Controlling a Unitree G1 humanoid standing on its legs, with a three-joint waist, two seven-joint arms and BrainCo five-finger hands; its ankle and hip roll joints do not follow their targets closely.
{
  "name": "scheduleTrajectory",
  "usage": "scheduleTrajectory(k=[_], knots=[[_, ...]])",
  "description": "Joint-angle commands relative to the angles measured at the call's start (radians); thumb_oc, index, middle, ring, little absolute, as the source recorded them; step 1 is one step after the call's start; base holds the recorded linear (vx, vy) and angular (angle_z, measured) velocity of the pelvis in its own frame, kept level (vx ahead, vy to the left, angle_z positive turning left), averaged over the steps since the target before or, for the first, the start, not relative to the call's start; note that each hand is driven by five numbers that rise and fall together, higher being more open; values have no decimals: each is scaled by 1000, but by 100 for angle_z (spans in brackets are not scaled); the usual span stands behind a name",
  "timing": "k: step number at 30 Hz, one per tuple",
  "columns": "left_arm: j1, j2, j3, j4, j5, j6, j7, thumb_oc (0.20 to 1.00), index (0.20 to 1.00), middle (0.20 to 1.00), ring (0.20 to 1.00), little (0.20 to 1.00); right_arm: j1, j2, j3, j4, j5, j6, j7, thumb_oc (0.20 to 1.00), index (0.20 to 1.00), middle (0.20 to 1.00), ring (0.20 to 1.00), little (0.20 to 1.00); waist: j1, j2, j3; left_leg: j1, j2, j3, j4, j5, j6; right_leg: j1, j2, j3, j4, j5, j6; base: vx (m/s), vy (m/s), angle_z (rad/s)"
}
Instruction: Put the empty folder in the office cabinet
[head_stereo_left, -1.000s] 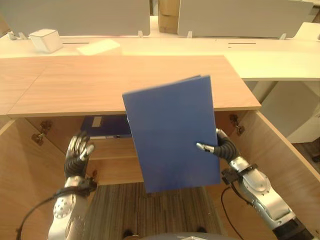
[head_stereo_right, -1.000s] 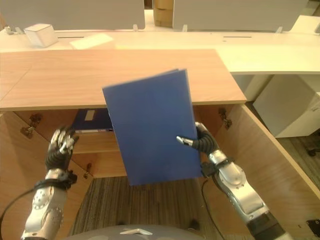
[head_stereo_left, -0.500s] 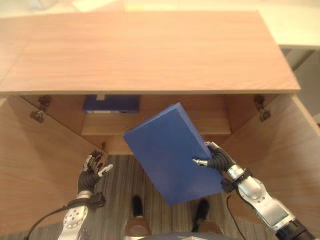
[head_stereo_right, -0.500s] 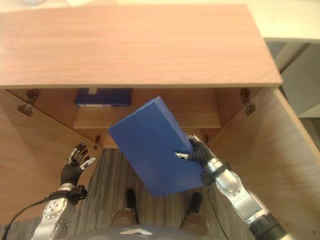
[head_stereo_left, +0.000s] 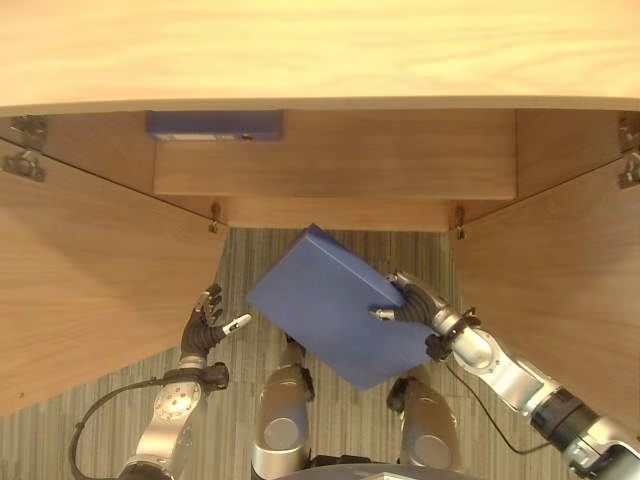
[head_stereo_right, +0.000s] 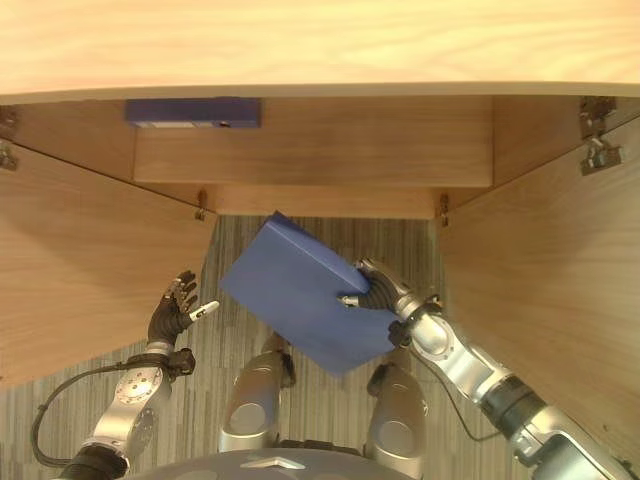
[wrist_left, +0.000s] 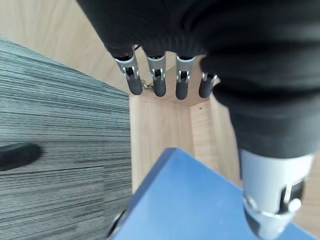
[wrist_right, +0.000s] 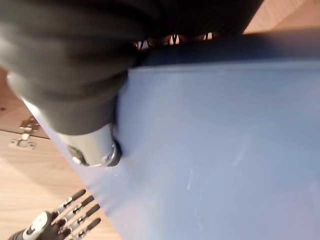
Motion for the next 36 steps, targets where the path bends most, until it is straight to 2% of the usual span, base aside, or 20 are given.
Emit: scheduleTrajectory(k=[1,2,4,5,7,8,10,11,14,17,18,19,20,22,27,29,31,36], knots=[[47,36,9,36,25,-31,31,1000,1000,1000,1000,1000,-12,36,-11,-43,74,-46,-71,200,200,200,200,200,-2,-28,-86,-39,-69,-31,20,-54,-1,-73,-56,110,90,-18,58,-4,4,4],[47,36,9,36,25,-31,31,1000,1000,1000,1000,1000,-12,36,-11,-43,74,-46,-71,200,200,200,200,200,-2,-28,-86,-39,-69,-31,20,-54,-1,-73,-56,110,90,-18,58,-35,12,6],[-5,17,1,162,17,-18,53,1000,1000,1000,1000,1000,-156,131,-59,83,117,-23,-175,200,200,200,200,200,12,-16,-72,-78,-85,-38,30,-52,5,-103,-64,110,88,-5,58,-51,26,5],[-5,17,1,162,17,-18,53,1000,1000,1000,1000,1000,-156,131,-59,83,117,-23,-175,200,200,200,200,200,12,-16,-72,-78,-85,-38,30,-52,5,-103,-64,110,88,-5,58,-27,27,5],[-20,18,-11,222,9,-8,56,1000,1000,1000,1000,1000,-301,197,-126,186,169,-7,-268,200,200,200,200,200,33,-7,-74,-97,-101,-42,33,-55,11,-114,-72,111,81,6,61,-5,50,8],[-20,18,-11,222,9,-8,56,1000,1000,1000,1000,1000,-301,197,-126,186,169,-7,-268,200,200,200,200,200,33,-7,-74,-97,-101,-42,33,-55,11,-114,-72,111,81,6,61,-9,83,17],[-26,32,-39,249,-1,-3,48,1000,1000,1000,1000,1000,-482,204,-205,320,217,12,-364,200,200,200,200,200,61,1,-78,-111,-119,-46,36,-59,18,-119,-83,108,74,18,65,-15,77,15],[-28,32,-39,250,-1,-4,48,1000,1000,1000,1000,1000,-485,204,-205,323,218,11,-364,200,200,200,200,200,61,1,-77,-111,-119,-46,36,-60,18,-119,-83,109,74,18,65,-11,67,8],[-63,55,-68,290,-4,4,48,1000,1000,1000,1000,1000,-695,171,-261,512,294,30,-435,200,200,200,200,200,89,8,-76,-133,-146,-57,45,-69,30,-129,-102,101,75,28,72,-25,124,29],[-82,62,-82,309,-12,4,50,1000,1000,1000,1000,1000,-777,159,-272,618,351,34,-452,200,200,200,200,200,101,11,-77,-137,-162,-62,47,-74,36,-131,-115,92,78,35,79,-4,104,16],[-108,74,-106,326,-12,8,45,1000,1000,1000,1000,1000,-867,128,-293,730,435,32,-465,200,200,200,200,200,117,21,-77,-141,-181,-67,60,-90,45,-147,-147,79,123,38,90,-3,150,15],[-110,74,-106,326,-12,8,45,1000,1000,1000,1000,1000,-870,127,-293,732,436,31,-464,200,200,200,200,200,117,21,-76,-142,-181,-67,61,-90,45,-148,-148,80,125,37,91,-31,124,14],[-141,86,-124,325,-18,4,48,1000,1000,1000,1000,1000,-908,100,-313,776,492,22,-480,200,200,200,200,200,119,41,-58,-154,-192,-84,82,-97,46,-163,-177,82,168,49,98,-30,19,8],[-158,91,-135,324,-19,1,48,1000,1000,1000,1000,1000,-929,87,-322,806,525,13,-481,200,200,200,200,200,117,53,-52,-163,-202,-100,91,-100,47,-165,-186,82,172,61,99,-24,2,27],[-196,98,-167,329,-25,-4,39,1000,1000,1000,1000,1000,-979,49,-353,910,644,-11,-481,200,200,200,200,200,112,76,-60,-170,-224,-128,82,-104,42,-186,-181,112,129,104,106,27,10,45],[-212,92,-181,332,-38,-7,33,1000,1000,1000,1000,1000,-988,31,-382,958,697,-20,-488,200,200,200,200,200,104,101,-69,-154,-214,-152,71,-117,31,-246,-185,145,82,123,117,167,-31,33],[-218,87,-191,321,-47,-7,26,1000,1000,1000,1000,1000,-993,5,-392,986,718,-20,-486,200,200,200,200,200,101,113,-65,-141,-203,-173,94,-138,22,-271,-198,146,38,130,123,142,-87,7],[-239,96,-204,308,-46,-5,22,1000,1000,1000,1000,1000,-994,-47,-403,1019,739,-13,-475,200,200,200,200,200,83,118,-47,-149,-182,-236,172,-181,9,-307,-232,146,-2,154,130,59,-161,27]])
